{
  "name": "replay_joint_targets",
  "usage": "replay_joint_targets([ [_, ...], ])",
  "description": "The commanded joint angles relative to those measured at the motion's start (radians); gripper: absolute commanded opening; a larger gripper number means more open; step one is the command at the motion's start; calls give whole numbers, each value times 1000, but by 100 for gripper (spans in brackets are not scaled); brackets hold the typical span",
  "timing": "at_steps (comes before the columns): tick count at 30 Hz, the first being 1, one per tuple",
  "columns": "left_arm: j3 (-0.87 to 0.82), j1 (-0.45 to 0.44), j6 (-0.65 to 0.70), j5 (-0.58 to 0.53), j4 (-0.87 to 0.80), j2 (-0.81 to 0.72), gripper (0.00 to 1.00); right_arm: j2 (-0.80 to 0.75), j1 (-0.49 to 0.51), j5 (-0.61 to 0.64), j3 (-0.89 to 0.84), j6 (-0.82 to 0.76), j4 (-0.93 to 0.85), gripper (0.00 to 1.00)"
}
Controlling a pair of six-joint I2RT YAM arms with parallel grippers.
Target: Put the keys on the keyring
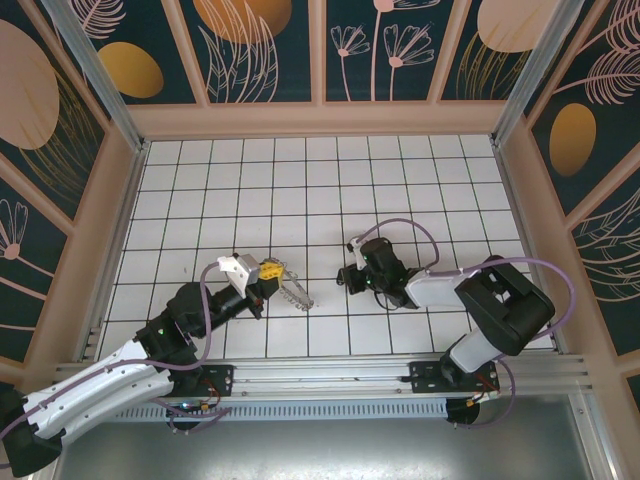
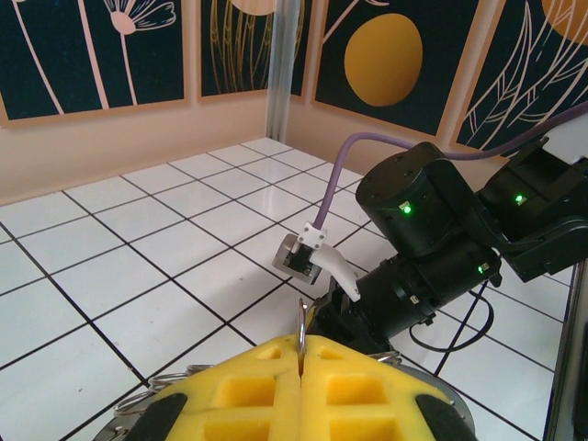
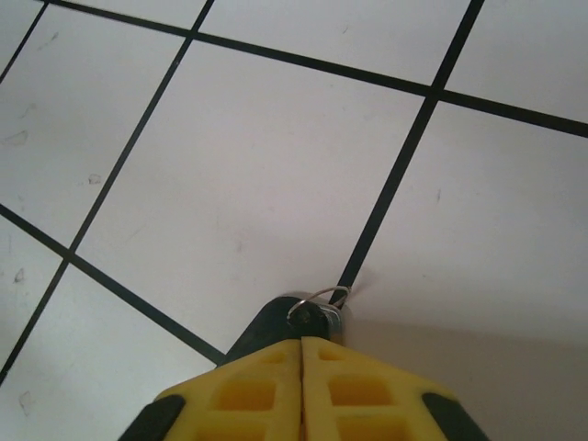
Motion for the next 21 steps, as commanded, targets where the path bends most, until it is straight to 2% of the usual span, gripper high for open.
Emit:
replay_joint_targets([
  [1,17,-5,8,4,55,-15,0,0,5,19,25,-12,4,3],
  [3,16,-4,8,2,55,-17,0,-24,8,24,36,-18,-50,0],
  [6,17,-4,8,1,54,-17,0,-92,15,45,69,-30,-192,0],
  [12,26,-5,14,-9,40,15,0,-222,3,50,177,-27,-547,0],
  [17,38,-4,14,0,33,45,0,-199,-5,-8,309,-25,-804,0],
  [21,19,-4,12,-3,53,16,0,-170,-5,-9,342,-5,-838,0],
])
